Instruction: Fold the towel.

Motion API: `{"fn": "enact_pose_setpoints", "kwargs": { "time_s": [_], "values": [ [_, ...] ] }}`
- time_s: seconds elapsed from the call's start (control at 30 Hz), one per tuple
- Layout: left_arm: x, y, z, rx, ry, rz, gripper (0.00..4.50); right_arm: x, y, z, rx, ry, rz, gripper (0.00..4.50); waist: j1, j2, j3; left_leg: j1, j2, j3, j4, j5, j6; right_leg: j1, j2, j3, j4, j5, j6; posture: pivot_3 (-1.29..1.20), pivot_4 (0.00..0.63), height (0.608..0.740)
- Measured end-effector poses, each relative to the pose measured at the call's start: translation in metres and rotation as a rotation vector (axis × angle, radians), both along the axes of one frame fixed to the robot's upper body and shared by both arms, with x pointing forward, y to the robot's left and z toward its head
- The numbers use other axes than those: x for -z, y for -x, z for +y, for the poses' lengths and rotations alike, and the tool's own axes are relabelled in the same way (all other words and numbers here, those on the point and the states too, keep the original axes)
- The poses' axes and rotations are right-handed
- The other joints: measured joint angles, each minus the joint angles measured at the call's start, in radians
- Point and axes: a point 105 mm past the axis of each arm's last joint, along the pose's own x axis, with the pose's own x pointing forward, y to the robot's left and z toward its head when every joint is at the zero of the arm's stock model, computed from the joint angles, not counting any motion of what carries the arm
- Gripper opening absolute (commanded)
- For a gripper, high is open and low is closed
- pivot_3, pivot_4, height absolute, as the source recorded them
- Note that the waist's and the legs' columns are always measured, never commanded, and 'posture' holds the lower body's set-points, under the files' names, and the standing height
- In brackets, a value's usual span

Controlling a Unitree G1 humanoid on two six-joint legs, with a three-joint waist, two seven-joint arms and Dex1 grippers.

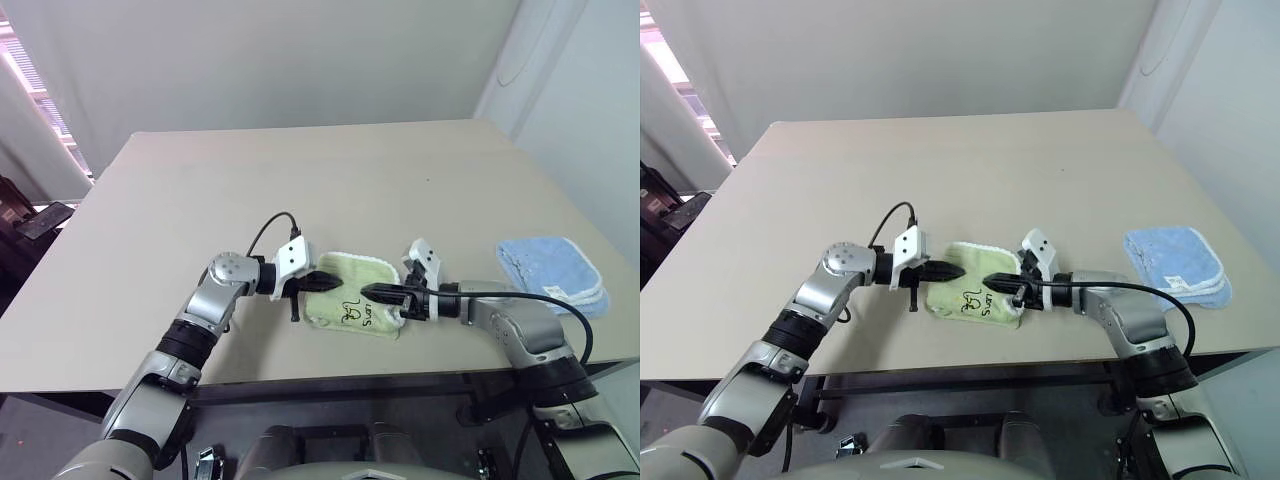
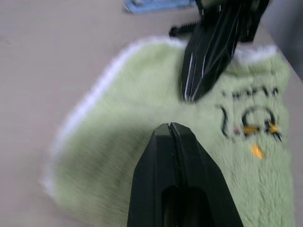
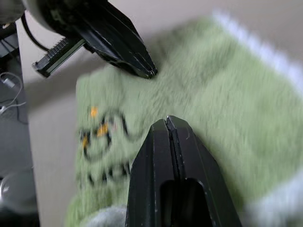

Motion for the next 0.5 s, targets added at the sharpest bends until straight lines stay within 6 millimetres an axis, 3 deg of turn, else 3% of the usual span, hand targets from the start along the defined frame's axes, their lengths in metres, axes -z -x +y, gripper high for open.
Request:
{"fn": "enact_pose_setpoints", "kwargs": {
  "time_s": [0.17, 0.33, 0.47, 0.5],
  "values": [
    [0.023, 0.001, 0.0, -0.008, -0.03, 0.028, 0.03, 0.016, 0.006, 0.007, -0.026, 0.022, 0.022, 0.0, 0.001, 0.001, -0.001, 0.004, 0.001, 0.0, 0.002, 0.0, 0.0, 0.004, 0.002, 0.0, 0.001, 0.0, 0.0, 0.0, 0.0, 0.74],
    [0.03, -0.006, -0.006, -0.022, -0.024, 0.047, 0.03, 0.024, 0.001, 0.009, -0.024, 0.046, 0.012, 0.0, 0.001, 0.0, -0.002, 0.016, 0.002, 0.0, 0.002, 0.0, 0.0, 0.016, 0.002, 0.0, 0.0, -0.004, 0.002, 0.0, 0.0, 0.74],
    [0.03, -0.005, -0.005, -0.013, -0.02, 0.062, 0.03, 0.025, 0.0, 0.008, -0.036, 0.061, -0.009, 0.0, 0.001, 0.0, -0.003, 0.016, 0.002, 0.0, 0.002, 0.0, 0.0, 0.016, 0.002, 0.0, 0.0, -0.004, 0.002, 0.0, 0.0, 0.74],
    [0.03, -0.005, -0.005, -0.006, -0.023, 0.065, 0.38, 0.025, 0.001, 0.008, -0.038, 0.057, -0.008, 0.0, 0.001, 0.0, -0.003, 0.016, 0.002, 0.0, 0.002, 0.0, 0.0, 0.016, 0.002, 0.0, 0.0, -0.004, 0.002, 0.0, 0.0, 0.74]
  ]
}}
